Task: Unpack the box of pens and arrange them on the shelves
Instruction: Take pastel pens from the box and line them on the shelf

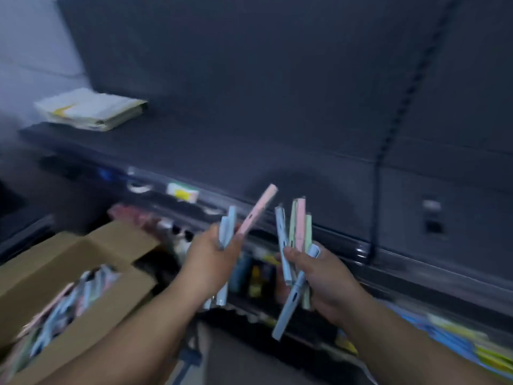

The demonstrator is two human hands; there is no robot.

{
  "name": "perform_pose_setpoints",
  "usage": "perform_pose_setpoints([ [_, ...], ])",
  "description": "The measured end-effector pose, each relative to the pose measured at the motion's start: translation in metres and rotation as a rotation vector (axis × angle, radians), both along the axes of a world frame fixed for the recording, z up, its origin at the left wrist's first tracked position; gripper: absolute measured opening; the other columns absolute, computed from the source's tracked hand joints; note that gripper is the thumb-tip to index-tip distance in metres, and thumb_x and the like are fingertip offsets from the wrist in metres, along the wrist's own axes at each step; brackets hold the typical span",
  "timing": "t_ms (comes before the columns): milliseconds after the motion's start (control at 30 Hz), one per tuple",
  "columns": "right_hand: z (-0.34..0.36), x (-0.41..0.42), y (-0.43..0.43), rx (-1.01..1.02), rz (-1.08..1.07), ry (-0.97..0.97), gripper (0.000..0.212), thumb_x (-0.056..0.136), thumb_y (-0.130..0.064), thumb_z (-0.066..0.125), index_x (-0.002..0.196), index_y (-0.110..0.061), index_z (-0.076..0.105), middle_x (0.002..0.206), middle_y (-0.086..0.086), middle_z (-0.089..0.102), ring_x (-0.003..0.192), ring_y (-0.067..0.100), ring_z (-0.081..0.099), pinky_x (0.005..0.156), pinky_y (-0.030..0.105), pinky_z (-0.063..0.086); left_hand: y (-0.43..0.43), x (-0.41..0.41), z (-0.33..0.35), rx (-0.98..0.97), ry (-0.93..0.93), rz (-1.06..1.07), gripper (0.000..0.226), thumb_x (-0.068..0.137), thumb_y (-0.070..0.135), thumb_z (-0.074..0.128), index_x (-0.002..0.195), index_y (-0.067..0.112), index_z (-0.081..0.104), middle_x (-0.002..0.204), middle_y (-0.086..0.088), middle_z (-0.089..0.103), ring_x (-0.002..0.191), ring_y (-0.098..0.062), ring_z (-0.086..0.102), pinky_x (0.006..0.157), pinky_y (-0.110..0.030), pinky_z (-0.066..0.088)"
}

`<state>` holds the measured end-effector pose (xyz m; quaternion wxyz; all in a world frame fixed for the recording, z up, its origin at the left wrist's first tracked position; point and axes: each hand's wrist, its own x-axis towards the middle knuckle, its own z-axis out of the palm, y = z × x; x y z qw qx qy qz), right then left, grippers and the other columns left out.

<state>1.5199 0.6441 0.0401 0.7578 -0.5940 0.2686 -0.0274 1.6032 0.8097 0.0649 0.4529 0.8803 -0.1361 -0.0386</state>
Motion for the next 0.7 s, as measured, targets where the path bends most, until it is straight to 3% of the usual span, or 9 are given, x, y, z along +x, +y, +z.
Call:
perform_pose_setpoints([
  [67, 0.008, -0.057, -0.051, -0.01, -0.128, -0.024, 0.009, 0.092, -0.017, 0.063, 0.096, -0.009, 0.065, 0.086, 0.012, 0.072, 0.067, 0.02, 0.061, 0.063, 0.035, 0.049, -0.061, -0.043, 0.005, 0.034, -0.022, -0.158, 0.011, 0.091, 0.034, 0.058, 0.086, 0.025, 0.057, 0.067, 0.004, 0.057, 0.066, -0.02, 0.058, 0.057, -0.027, 0.038],
  [167, 0.017, -0.143, -0.116, 0.015, -0.348, -0.048, 0.009, 0.092, -0.014, 0.063, 0.099, -0.007, 0.064, 0.084, 0.009, 0.075, 0.07, 0.02, 0.063, 0.065, 0.036, 0.05, -0.142, -0.112, 0.009, -0.019, 0.017, -0.384, 0.007, 0.091, 0.034, 0.058, 0.086, 0.03, 0.06, 0.061, 0.008, 0.058, 0.052, -0.006, 0.053, 0.048, -0.02, 0.039],
  [300, 0.027, -0.249, -0.179, 0.012, -0.576, -0.055, 0.015, 0.09, -0.015, 0.066, 0.101, -0.005, 0.067, 0.086, 0.011, 0.075, 0.071, 0.019, 0.066, 0.064, 0.033, 0.055, -0.232, -0.193, 0.012, -0.015, 0.113, -0.669, 0.009, 0.091, 0.029, 0.057, 0.09, 0.024, 0.064, 0.069, 0.004, 0.062, 0.045, -0.002, 0.049, 0.045, -0.016, 0.041],
  [400, 0.029, -0.309, -0.21, 0.018, -0.699, -0.038, 0.023, 0.088, -0.021, 0.069, 0.104, -0.004, 0.068, 0.08, 0.009, 0.073, 0.069, 0.02, 0.065, 0.069, 0.036, 0.05, -0.286, -0.243, 0.015, 0.014, 0.195, -0.861, 0.013, 0.092, 0.027, 0.057, 0.084, 0.018, 0.061, 0.07, 0.0, 0.059, 0.046, -0.004, 0.048, 0.048, -0.019, 0.044],
  [600, 0.028, -0.378, -0.26, 0.042, -0.875, -0.067, 0.018, 0.089, -0.019, 0.068, 0.097, -0.002, 0.072, 0.083, 0.009, 0.075, 0.077, 0.021, 0.067, 0.084, 0.039, 0.049, -0.372, -0.304, 0.016, 0.03, 0.276, -1.014, 0.024, 0.09, 0.03, 0.059, 0.07, 0.019, 0.056, 0.058, 0.008, 0.054, 0.043, 0.0, 0.044, 0.051, -0.019, 0.043],
  [700, 0.03, -0.396, -0.295, 0.046, -0.946, -0.073, 0.015, 0.089, -0.016, 0.068, 0.08, -0.007, 0.074, 0.078, 0.011, 0.072, 0.072, 0.022, 0.064, 0.075, 0.037, 0.05, -0.416, -0.316, 0.024, 0.023, 0.316, -1.071, 0.02, 0.092, 0.029, 0.057, 0.077, 0.017, 0.059, 0.065, 0.006, 0.06, 0.042, 0.002, 0.046, 0.045, -0.013, 0.041],
])
